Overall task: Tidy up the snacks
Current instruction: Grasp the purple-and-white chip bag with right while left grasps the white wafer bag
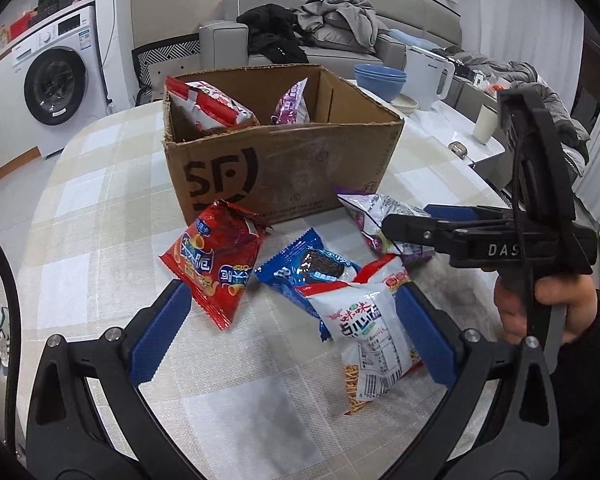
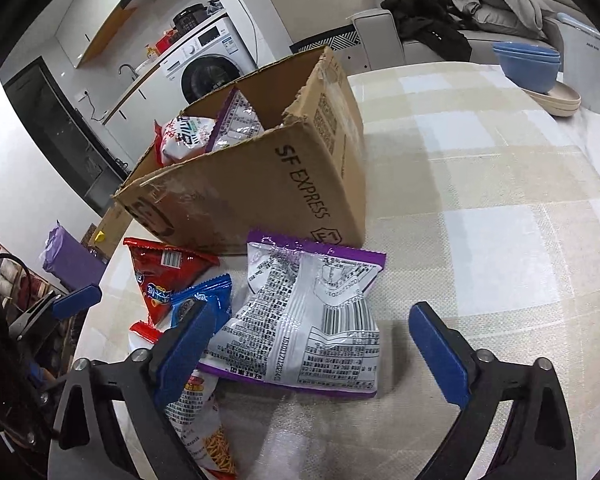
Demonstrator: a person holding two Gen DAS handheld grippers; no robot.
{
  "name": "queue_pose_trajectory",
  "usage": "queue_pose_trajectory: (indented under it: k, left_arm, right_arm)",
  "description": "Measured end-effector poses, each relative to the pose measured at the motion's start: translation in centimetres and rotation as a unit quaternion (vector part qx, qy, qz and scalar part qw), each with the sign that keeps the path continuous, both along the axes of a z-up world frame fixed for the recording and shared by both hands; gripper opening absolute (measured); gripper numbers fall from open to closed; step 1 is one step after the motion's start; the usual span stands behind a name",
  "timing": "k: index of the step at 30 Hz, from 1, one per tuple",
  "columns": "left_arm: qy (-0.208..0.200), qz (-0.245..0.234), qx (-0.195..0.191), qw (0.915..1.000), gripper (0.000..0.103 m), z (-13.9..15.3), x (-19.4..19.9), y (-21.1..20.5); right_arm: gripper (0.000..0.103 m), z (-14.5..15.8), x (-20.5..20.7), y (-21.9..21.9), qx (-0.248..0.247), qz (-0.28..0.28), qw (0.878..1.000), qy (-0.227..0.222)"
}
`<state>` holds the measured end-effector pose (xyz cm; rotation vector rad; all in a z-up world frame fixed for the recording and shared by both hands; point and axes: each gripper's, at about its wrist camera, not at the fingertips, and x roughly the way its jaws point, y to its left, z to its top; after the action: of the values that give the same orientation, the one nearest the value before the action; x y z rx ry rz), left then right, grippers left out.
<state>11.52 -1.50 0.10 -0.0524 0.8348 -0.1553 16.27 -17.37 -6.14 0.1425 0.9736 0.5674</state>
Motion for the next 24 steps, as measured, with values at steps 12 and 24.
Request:
queue_pose_trajectory:
  k: [12, 24]
  left_arm:
    - [0.012, -0.01, -0.009, 0.9998, 0.102, -1.0, 0.4, -0.5]
    - [0.016, -0.021, -0.011, 0.9996, 0.102, -1.4, 0.6, -1.3]
  right_arm:
    - [0.06, -1.0, 0.5, -0.2, 0.007, -0.011, 1.0, 0.015]
    - [0.048, -0.1, -0.1, -1.0, 0.016, -0.006, 1.0, 0.0]
